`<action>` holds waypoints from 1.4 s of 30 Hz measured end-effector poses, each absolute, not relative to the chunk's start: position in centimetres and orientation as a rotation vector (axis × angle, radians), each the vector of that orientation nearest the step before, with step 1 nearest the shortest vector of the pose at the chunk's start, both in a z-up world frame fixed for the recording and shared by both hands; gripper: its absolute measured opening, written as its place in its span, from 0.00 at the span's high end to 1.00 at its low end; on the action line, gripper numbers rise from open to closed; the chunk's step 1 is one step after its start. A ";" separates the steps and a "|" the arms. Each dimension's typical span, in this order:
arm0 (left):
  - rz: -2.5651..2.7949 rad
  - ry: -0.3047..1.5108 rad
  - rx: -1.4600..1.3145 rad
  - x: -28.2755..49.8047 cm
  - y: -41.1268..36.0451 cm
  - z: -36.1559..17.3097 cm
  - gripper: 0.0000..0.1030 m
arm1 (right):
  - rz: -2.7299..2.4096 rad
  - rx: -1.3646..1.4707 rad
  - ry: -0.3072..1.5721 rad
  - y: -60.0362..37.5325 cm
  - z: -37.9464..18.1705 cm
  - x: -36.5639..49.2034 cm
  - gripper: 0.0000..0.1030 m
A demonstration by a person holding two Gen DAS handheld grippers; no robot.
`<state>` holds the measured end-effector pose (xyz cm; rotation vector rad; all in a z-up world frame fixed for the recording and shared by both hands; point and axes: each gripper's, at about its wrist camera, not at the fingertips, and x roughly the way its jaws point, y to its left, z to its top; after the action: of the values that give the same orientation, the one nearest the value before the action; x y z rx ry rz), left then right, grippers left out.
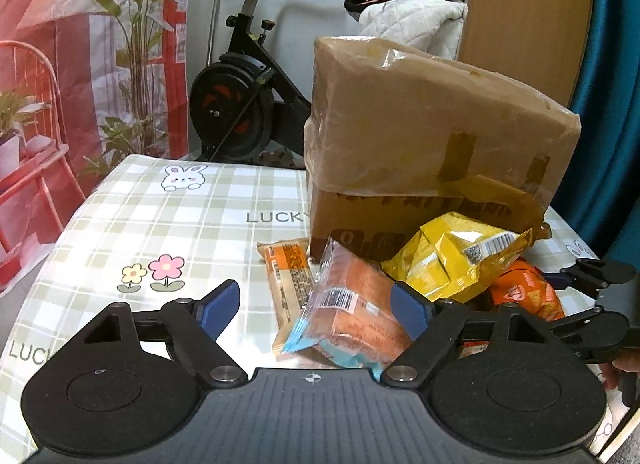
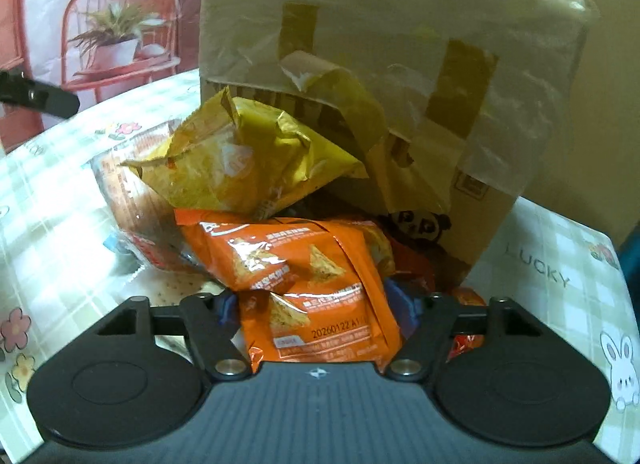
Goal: Organize snacks
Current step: 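Move both tools back down to the snack pile, then grasp the orange chip bag with the right tool while the left grasps a small packet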
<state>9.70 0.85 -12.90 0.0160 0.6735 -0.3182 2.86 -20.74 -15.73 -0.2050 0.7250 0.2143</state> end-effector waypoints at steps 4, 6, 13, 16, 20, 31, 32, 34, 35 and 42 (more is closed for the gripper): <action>-0.328 0.680 0.028 9.6 0.9 -13.3 0.20 | 0.171 -0.152 0.733 -20.4 -14.8 1.5 0.41; -0.334 0.682 0.037 9.6 0.8 -13.6 0.21 | 0.139 -0.112 0.741 -20.5 -14.4 0.7 0.42; -0.424 0.686 0.051 8.9 -0.8 -14.3 0.36 | 0.084 0.029 0.727 -21.3 -13.3 -1.0 0.42; -0.462 0.703 0.054 8.4 -2.0 -15.1 0.39 | 0.075 0.031 0.720 -21.3 -13.1 -1.1 0.42; -0.472 0.756 -0.004 8.8 -3.5 -15.9 0.51 | 0.064 0.038 0.704 -21.5 -13.0 -1.3 0.42; -0.480 0.772 0.104 9.2 -8.4 -19.1 0.56 | 0.051 0.070 0.691 -22.5 -12.9 -2.4 0.42; -0.488 0.765 0.115 8.9 -8.6 -19.4 0.56 | 0.050 0.074 0.692 -22.5 -12.9 -2.5 0.42; -0.511 0.777 0.116 8.4 -8.8 -19.8 0.56 | 0.049 0.082 0.696 -22.7 -13.1 -2.6 0.42; -0.523 0.796 0.108 8.3 -8.9 -20.1 0.55 | 0.049 0.084 0.697 -22.7 -13.1 -2.6 0.42; -0.516 0.804 0.079 8.2 -9.0 -20.9 0.51 | 0.056 0.091 0.692 -22.8 -13.2 -2.7 0.42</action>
<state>8.21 -9.02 -20.93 0.0794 0.8036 -0.5156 -2.69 -22.83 -13.15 0.0907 0.6916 0.0559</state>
